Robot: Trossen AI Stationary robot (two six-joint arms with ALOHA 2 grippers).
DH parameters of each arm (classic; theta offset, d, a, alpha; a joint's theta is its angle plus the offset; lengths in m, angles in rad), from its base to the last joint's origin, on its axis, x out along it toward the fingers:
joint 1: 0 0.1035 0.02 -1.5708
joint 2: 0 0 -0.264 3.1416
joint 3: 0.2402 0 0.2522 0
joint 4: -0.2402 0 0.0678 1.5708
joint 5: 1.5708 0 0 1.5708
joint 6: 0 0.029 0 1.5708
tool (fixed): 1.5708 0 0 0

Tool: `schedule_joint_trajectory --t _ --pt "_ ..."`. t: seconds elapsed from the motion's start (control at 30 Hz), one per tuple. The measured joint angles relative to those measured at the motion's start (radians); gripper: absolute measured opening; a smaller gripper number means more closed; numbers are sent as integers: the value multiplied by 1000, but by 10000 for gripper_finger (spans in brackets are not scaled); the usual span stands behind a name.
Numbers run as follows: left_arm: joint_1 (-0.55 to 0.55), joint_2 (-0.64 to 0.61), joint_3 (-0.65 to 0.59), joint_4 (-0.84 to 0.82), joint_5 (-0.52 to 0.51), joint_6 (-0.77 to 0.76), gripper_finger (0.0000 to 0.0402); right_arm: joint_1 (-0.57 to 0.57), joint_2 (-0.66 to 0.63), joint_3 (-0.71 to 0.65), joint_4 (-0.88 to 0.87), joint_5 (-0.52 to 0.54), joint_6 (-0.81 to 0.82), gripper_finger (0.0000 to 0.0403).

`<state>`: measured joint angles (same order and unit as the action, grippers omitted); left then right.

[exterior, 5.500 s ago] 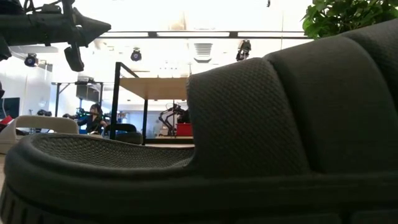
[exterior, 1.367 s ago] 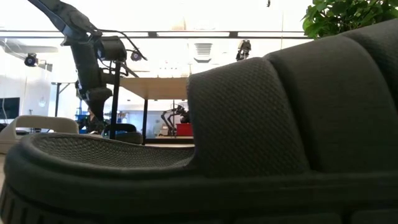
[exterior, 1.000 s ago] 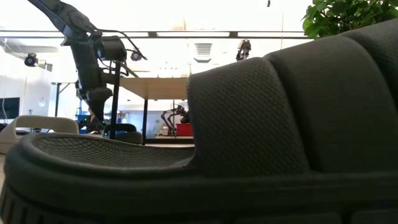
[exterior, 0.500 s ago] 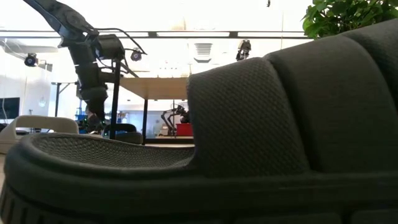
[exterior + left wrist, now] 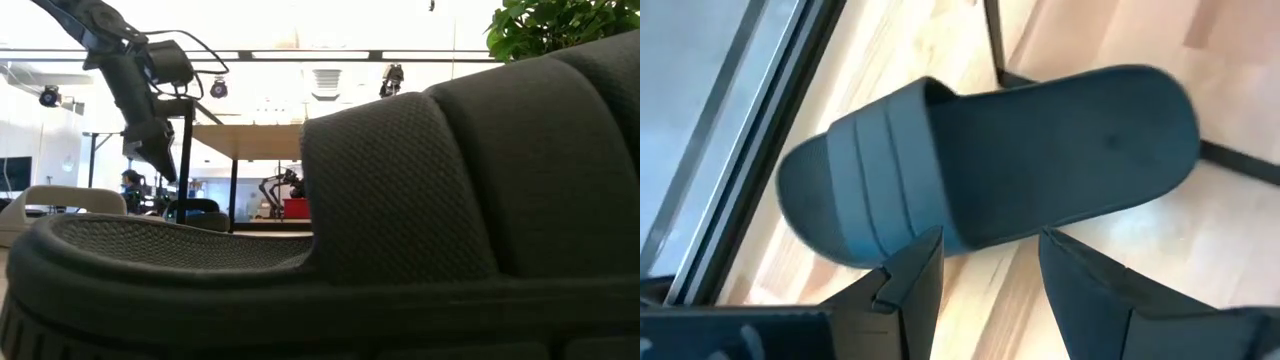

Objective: Pick and place slides into the shelf
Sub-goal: Put the black slipper on the shelf

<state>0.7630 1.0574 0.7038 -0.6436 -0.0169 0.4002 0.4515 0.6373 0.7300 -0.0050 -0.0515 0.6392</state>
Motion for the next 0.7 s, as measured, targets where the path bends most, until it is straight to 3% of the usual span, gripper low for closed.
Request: schedule_joint_trajectory --t 0.27,0.33,0.47,0.7 --pt "2 26 -57 84 52 0 151 0 -2 -2 -7 0 8 22" --pt "2 32 -75 139 13 0 151 0 -2 -4 -7 0 22 22" --pt "3 46 -78 199 -167 2 151 0 -2 -12 -7 1 58 22" --pt "2 81 -78 240 -149 6 151 0 -2 -24 -13 1 61 22"
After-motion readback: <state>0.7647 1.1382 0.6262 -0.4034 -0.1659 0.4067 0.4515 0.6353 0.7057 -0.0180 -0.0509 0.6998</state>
